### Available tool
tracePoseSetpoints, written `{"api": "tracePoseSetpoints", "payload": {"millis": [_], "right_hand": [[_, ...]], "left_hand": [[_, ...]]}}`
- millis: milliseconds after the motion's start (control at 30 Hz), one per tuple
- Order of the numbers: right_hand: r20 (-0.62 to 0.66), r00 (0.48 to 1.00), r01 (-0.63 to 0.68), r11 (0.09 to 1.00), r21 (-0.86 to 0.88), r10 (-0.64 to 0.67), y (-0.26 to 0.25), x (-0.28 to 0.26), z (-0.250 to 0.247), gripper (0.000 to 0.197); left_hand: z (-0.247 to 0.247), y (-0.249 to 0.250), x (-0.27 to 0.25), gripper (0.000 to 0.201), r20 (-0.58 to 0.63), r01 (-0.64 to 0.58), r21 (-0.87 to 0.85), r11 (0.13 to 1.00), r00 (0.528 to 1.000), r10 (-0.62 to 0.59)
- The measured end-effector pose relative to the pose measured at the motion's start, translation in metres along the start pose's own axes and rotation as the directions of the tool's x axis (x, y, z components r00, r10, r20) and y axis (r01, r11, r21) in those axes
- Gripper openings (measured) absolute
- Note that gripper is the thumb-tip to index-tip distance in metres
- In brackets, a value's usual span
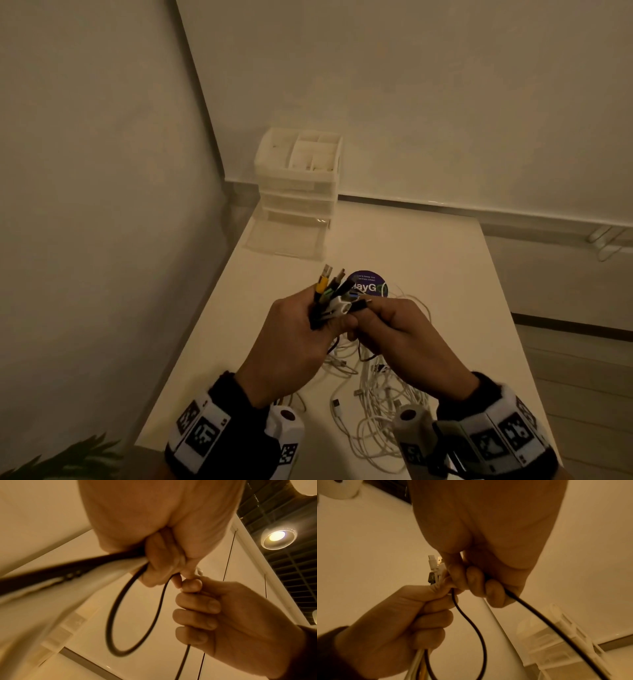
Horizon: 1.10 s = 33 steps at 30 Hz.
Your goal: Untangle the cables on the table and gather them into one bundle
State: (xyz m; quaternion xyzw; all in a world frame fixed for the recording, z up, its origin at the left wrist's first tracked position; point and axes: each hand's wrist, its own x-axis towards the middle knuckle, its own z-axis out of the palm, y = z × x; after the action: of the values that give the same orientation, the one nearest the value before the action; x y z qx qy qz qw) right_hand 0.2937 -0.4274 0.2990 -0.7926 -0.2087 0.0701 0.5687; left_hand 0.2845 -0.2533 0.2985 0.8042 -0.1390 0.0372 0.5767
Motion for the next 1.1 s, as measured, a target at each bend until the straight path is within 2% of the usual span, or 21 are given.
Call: {"api": "tracePoseSetpoints", "payload": {"millis": [100,167,233,367,500,633,733,800,833,867,900,933,967,1000,1033,1100], "right_hand": [[0.001,1.000,0.011,0.997,0.071,-0.011,0.000,-0.002,0.001,0.037],[0.008,0.999,0.037,0.997,0.063,-0.038,0.005,-0.005,0.001,0.038],[0.017,0.999,0.038,0.997,0.068,-0.040,0.011,-0.009,0.002,0.038],[0.018,1.000,-0.015,0.997,0.072,0.013,0.033,-0.016,0.002,0.037],[0.030,0.998,-0.063,0.998,-0.015,0.063,0.057,-0.025,0.003,0.037],[0.001,0.998,-0.060,0.994,-0.086,0.060,0.061,-0.029,0.007,0.035],[-0.035,0.997,-0.069,0.988,-0.139,0.065,0.058,-0.022,0.011,0.032],[-0.073,0.991,-0.123,0.976,-0.179,0.112,0.059,-0.018,0.015,0.032],[-0.087,0.985,-0.165,0.966,-0.200,0.150,0.060,-0.016,0.015,0.033],[-0.085,0.976,-0.213,0.953,-0.214,0.199,0.061,-0.015,0.015,0.035],[-0.059,0.967,-0.255,0.942,-0.219,0.248,0.060,-0.014,0.014,0.036],[-0.014,0.957,-0.285,0.931,-0.227,0.290,0.058,-0.013,0.014,0.038],[0.039,0.947,-0.302,0.923,-0.241,0.319,0.054,-0.012,0.014,0.038],[0.086,0.939,-0.302,0.919,-0.254,0.333,0.047,-0.011,0.014,0.039],[0.121,0.936,-0.293,0.921,-0.256,0.332,0.039,-0.008,0.014,0.039],[0.165,0.931,-0.294,0.938,-0.184,0.324,0.022,-0.002,0.013,0.037]], "left_hand": [[-0.003,0.007,0.003,0.018,-0.049,-0.044,-0.004,0.999,0.998,0.044],[-0.010,0.013,0.008,0.011,-0.130,-0.031,-0.019,0.999,0.991,0.028],[-0.020,0.011,0.012,0.016,-0.208,-0.007,-0.099,0.995,0.978,-0.013],[-0.052,0.004,0.018,0.026,-0.367,-0.017,-0.203,0.979,0.928,-0.060],[-0.090,0.003,0.020,0.038,-0.508,-0.103,-0.310,0.945,0.858,-0.073],[-0.106,0.000,0.013,0.030,-0.584,-0.102,-0.256,0.961,0.809,-0.070],[-0.107,-0.016,0.009,0.029,-0.666,-0.059,-0.234,0.970,0.737,-0.116],[-0.106,-0.020,0.004,0.035,-0.738,0.000,-0.082,0.997,0.672,-0.061],[-0.103,-0.018,0.002,0.031,-0.752,0.014,0.016,1.000,0.660,0.002],[-0.099,-0.014,-0.001,0.025,-0.744,0.010,0.088,0.996,0.665,0.059],[-0.093,-0.010,-0.005,0.020,-0.697,-0.003,0.110,0.994,0.712,0.079],[-0.085,-0.005,-0.007,0.018,-0.603,-0.005,0.086,0.996,0.796,0.056],[-0.076,-0.004,-0.010,0.022,-0.465,0.017,0.043,0.999,0.885,0.005],[-0.066,-0.004,-0.011,0.025,-0.299,0.039,0.042,0.998,0.954,-0.024],[-0.057,-0.006,-0.012,0.026,-0.138,0.025,0.113,0.993,0.990,-0.009],[-0.036,-0.010,-0.010,0.021,0.080,-0.054,0.264,0.963,0.996,0.034]]}}
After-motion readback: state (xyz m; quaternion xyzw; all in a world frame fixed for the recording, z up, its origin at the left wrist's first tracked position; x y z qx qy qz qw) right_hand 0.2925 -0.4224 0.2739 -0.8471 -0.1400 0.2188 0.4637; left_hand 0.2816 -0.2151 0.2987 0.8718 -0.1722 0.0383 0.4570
